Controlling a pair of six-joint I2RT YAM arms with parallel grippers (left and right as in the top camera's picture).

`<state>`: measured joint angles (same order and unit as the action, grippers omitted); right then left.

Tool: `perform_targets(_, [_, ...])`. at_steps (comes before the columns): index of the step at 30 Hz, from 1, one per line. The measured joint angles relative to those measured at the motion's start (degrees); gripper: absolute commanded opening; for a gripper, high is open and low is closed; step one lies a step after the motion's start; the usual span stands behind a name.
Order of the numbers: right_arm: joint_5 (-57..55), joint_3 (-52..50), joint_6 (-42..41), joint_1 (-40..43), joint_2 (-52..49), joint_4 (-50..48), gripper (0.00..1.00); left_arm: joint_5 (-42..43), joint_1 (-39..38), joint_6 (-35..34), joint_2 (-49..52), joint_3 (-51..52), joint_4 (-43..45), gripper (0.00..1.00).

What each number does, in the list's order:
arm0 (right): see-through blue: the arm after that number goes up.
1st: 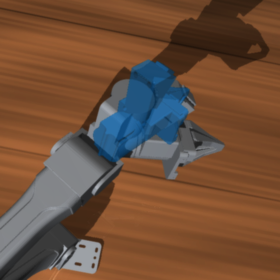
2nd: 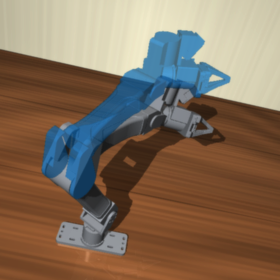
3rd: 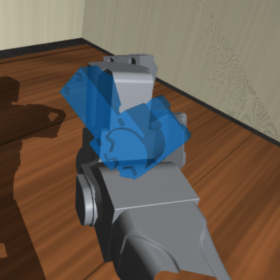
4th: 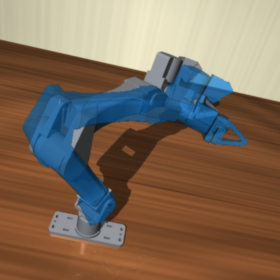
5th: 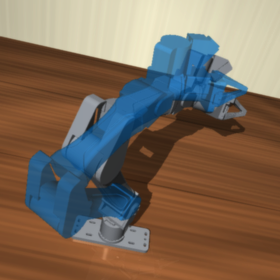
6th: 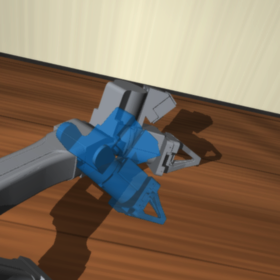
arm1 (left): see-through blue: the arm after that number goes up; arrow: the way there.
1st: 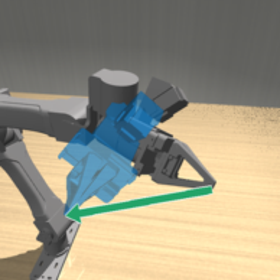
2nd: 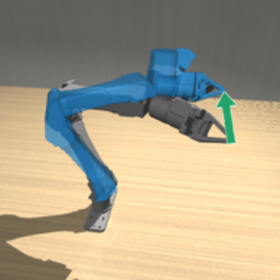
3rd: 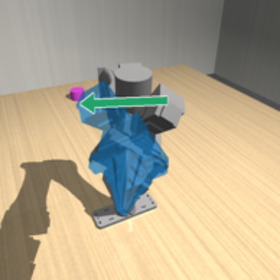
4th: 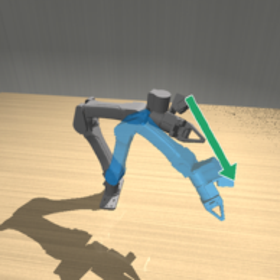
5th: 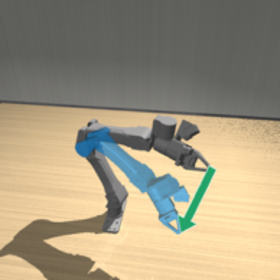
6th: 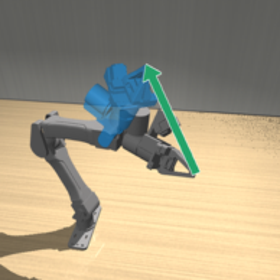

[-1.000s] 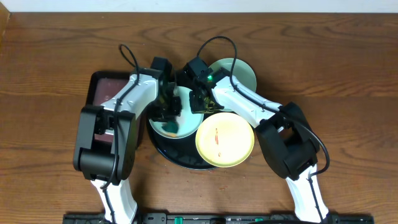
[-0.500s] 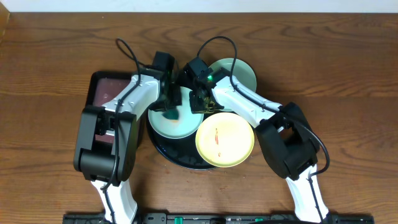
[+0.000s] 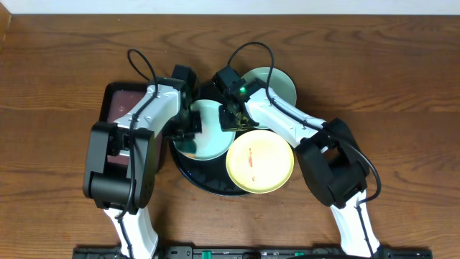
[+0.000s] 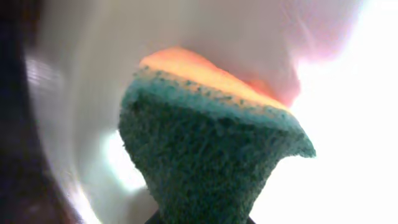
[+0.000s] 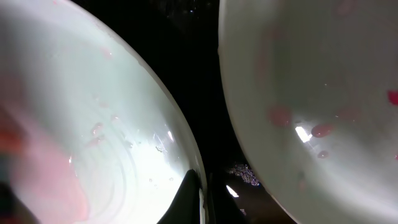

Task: Clean dirty plates on tray and stack at the side
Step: 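Scrub the held green plate with the sponge in the left gripper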

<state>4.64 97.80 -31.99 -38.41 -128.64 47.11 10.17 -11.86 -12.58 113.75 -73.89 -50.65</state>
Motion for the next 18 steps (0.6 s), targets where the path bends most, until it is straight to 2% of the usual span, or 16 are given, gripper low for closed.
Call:
perform_targets(5, [0.07,0.00,0.00,0.04,0.00,0.02,0.01,7.91,-0.02,5.84,0.26,0.42,1.57,0.07])
perform_targets(11, [0.09,0.00,0.00,0.04,0.00,0.02,0.01,12.17,-0.26,8.15,0.44,0.90,12.35,0.08])
perform_targets(14, [0.09,0.00,0.00,0.09,0.00,0.04,0.01,9.25,-0.55,5.97,0.46,0.90,15.80,0.08])
perform_targets(18, [0.11,0.00,0.00,0.09,0.00,0.04,0.01,-2.62,-0.98,-1.40,0.22,-0.28,14.34,0.08])
